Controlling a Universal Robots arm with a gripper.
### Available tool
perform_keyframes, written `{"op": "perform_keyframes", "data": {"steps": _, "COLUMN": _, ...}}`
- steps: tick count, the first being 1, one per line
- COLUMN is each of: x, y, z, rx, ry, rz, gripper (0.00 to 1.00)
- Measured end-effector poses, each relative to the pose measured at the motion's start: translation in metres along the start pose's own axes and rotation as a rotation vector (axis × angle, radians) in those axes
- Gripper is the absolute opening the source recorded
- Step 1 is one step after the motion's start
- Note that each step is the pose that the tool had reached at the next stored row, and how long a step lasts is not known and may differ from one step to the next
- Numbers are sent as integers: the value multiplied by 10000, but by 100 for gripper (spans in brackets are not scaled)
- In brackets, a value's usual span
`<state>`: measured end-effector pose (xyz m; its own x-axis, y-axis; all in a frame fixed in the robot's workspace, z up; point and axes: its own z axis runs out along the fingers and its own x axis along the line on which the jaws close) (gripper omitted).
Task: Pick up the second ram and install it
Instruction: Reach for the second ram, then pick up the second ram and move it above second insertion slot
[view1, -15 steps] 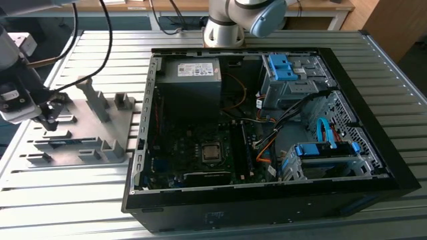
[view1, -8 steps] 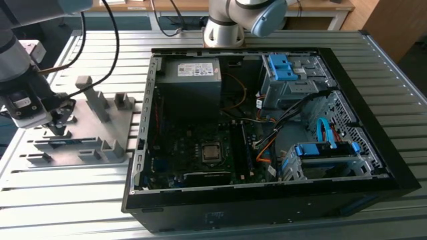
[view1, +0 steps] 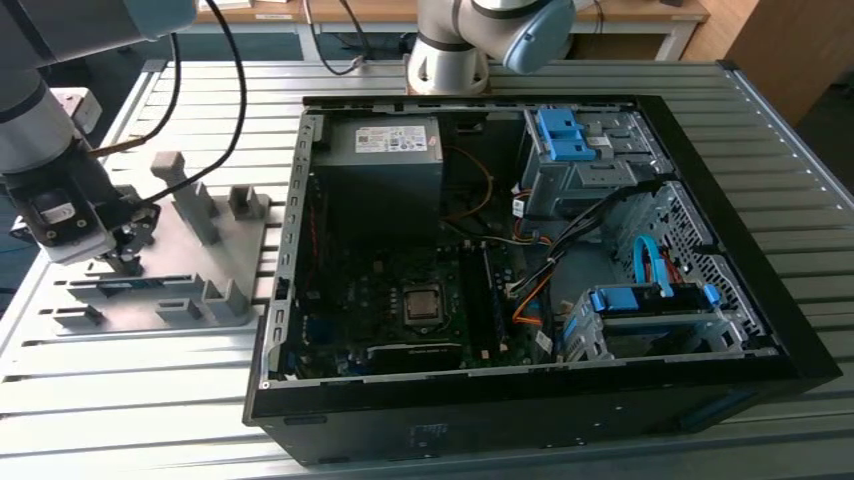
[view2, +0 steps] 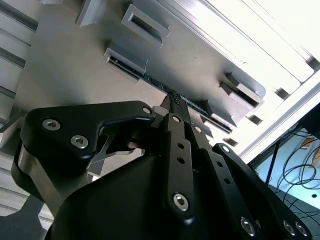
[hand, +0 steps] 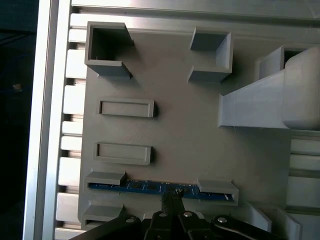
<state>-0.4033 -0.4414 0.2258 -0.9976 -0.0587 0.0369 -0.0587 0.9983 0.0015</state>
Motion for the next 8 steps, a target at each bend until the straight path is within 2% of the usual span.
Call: {"op": "perform_keyframes", "data": {"steps": 8, "x": -1, "y": 0, "z": 2, "rx": -3, "ry": -1, "rz": -1, "gripper": 10}}
